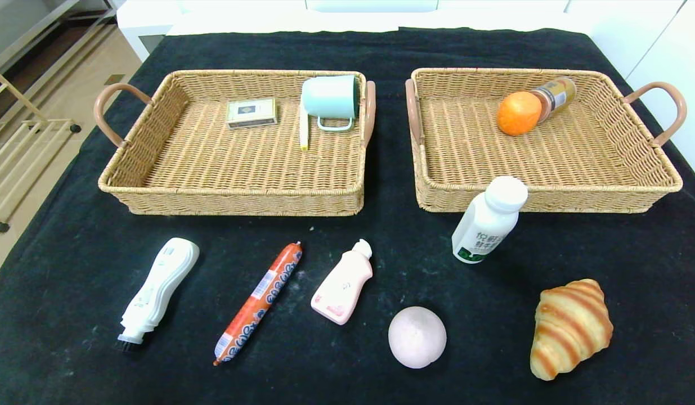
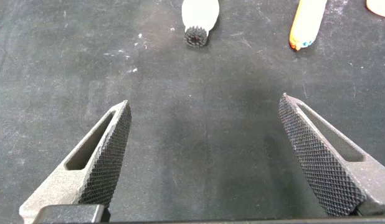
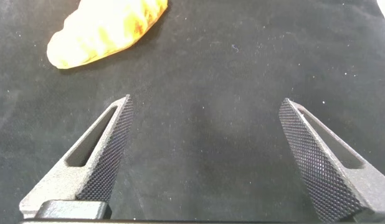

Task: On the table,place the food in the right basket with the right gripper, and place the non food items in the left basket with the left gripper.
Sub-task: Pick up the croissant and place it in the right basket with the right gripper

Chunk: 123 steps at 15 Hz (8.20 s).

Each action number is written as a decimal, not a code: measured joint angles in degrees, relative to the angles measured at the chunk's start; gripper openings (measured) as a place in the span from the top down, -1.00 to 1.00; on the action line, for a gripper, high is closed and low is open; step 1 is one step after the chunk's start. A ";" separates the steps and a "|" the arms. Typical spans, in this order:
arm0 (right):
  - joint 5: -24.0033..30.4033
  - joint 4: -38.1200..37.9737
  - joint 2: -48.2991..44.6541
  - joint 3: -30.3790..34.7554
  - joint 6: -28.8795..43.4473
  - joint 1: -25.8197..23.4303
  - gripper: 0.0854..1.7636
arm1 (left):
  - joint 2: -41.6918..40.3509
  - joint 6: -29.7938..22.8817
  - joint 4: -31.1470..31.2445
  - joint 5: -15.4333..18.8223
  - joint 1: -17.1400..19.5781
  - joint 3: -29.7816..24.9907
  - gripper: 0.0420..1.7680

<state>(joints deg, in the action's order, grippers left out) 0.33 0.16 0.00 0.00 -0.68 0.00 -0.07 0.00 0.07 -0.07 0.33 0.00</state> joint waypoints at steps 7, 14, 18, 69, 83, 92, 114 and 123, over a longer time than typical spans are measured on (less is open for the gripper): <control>1.46 0.37 1.21 -3.96 3.05 0.16 -0.94 | 1.78 -2.00 -2.22 2.28 -0.06 7.90 -0.94; 5.29 7.03 19.98 -18.58 5.12 4.63 -0.94 | 24.84 -2.72 -2.11 7.68 -12.20 29.90 -0.94; 5.40 24.31 35.83 -20.92 5.42 10.76 -0.94 | 37.52 1.62 -2.16 10.22 -21.69 34.19 -0.94; -14.68 -35.35 80.46 -64.31 51.42 28.49 -0.94 | 55.86 5.86 -6.61 12.86 -34.34 38.06 -0.94; -13.39 -34.80 81.73 -60.79 51.46 28.31 -0.94 | 55.48 5.95 -6.57 12.91 -34.34 37.97 -0.94; -11.26 -30.94 82.23 -59.70 51.46 27.89 -0.94 | 55.44 6.00 -6.46 12.91 -34.34 37.97 -0.94; -11.40 -28.66 85.27 -57.22 51.42 27.42 -0.29 | 55.20 7.02 -6.49 12.91 -34.50 37.51 -0.94; -11.51 -28.55 85.94 -56.48 51.37 27.50 0.12 | 55.20 7.33 -6.52 12.91 -34.56 37.23 -0.94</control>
<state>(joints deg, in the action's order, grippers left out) -11.18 -28.39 85.94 -56.48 50.69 27.50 55.13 7.33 -6.45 12.84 -34.23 37.23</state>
